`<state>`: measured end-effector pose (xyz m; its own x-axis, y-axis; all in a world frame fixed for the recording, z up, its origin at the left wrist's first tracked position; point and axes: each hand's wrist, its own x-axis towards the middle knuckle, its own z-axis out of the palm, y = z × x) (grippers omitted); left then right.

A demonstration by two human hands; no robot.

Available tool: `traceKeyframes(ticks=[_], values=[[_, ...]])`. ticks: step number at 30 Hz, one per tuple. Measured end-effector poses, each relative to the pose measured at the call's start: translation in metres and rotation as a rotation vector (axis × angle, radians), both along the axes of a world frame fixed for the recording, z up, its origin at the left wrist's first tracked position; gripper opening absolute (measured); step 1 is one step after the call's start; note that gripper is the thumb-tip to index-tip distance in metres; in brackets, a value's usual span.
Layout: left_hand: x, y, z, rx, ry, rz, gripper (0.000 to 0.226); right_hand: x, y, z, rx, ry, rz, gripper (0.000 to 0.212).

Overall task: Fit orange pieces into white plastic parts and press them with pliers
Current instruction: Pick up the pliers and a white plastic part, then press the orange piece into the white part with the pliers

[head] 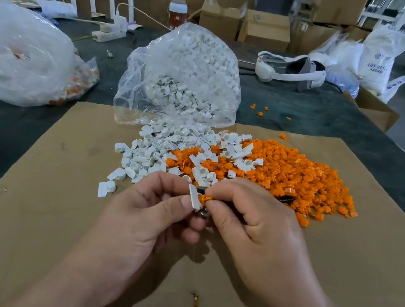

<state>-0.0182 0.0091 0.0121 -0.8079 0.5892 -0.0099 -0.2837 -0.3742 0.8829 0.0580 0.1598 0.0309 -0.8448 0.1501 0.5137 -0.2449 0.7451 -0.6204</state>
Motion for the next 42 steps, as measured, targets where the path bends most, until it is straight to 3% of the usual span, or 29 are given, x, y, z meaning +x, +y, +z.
traceKeyframes(ticks=[4,9,13,20,26,33,42], values=[[0.001,0.000,-0.003,-0.161,0.195,0.097,0.019,0.000,0.002,0.001,0.183,-0.014,0.006,0.008],[0.001,-0.002,-0.006,-0.189,0.221,0.105,0.008,0.001,-0.002,0.003,0.262,-0.020,-0.001,0.010],[0.003,-0.005,-0.003,-0.153,0.180,0.070,0.023,0.002,-0.003,0.003,0.249,-0.028,0.005,0.012],[0.001,-0.004,-0.007,-0.274,0.242,0.094,0.009,0.001,-0.010,0.003,0.321,-0.063,-0.006,0.014],[-0.003,-0.007,-0.015,-0.371,0.282,0.103,0.036,-0.001,-0.009,0.002,0.361,-0.101,0.020,0.008],[-0.003,-0.008,-0.009,-0.570,0.415,0.182,0.012,-0.002,-0.005,-0.002,0.365,-0.178,0.093,0.009],[-0.001,-0.008,-0.001,-0.683,0.536,0.195,0.013,-0.003,-0.003,-0.003,0.321,-0.213,0.089,0.013]])
